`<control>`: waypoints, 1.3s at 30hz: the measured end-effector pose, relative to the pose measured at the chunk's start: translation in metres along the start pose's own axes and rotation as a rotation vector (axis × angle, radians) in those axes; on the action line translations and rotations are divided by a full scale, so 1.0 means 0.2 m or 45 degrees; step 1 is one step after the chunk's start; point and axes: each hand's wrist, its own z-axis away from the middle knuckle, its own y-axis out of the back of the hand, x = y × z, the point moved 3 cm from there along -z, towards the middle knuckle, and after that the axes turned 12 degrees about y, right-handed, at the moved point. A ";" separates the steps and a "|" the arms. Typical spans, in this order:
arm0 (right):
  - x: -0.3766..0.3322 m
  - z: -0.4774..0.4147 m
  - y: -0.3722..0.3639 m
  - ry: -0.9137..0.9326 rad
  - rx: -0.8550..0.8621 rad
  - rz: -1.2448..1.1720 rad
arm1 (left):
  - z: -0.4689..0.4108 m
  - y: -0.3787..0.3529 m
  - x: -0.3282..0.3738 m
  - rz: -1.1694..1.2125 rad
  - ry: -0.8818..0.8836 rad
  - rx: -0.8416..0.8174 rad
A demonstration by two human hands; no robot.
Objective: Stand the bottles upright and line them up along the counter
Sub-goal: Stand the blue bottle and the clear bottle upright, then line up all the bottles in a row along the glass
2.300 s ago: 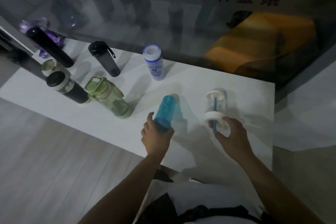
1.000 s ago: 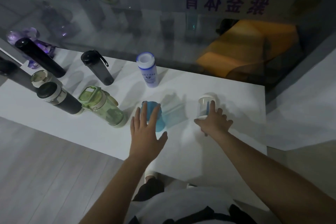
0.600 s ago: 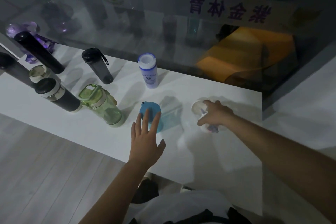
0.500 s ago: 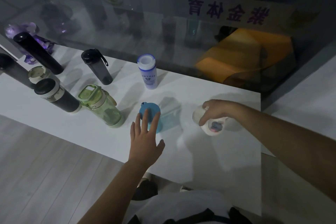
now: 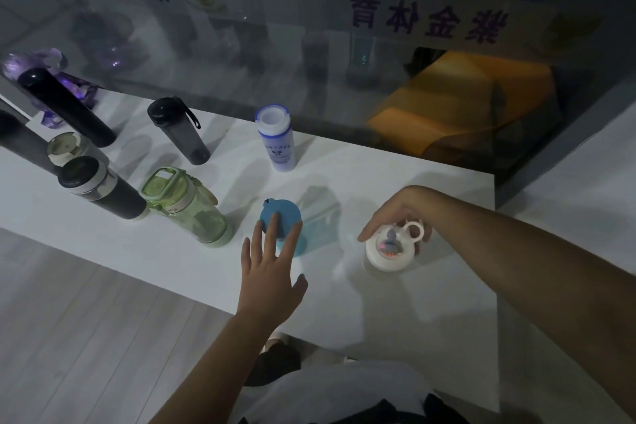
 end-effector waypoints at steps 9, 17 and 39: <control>-0.03 0.22 0.05 0.495 0.552 0.287 | -0.02 0.16 0.02 0.101 -0.041 -0.008; -0.15 0.46 -0.30 0.798 0.989 0.352 | 0.05 0.34 -0.02 0.119 -0.013 -0.126; -1.12 0.15 -1.27 0.983 1.001 0.146 | 0.30 0.34 -1.32 0.396 0.254 -0.268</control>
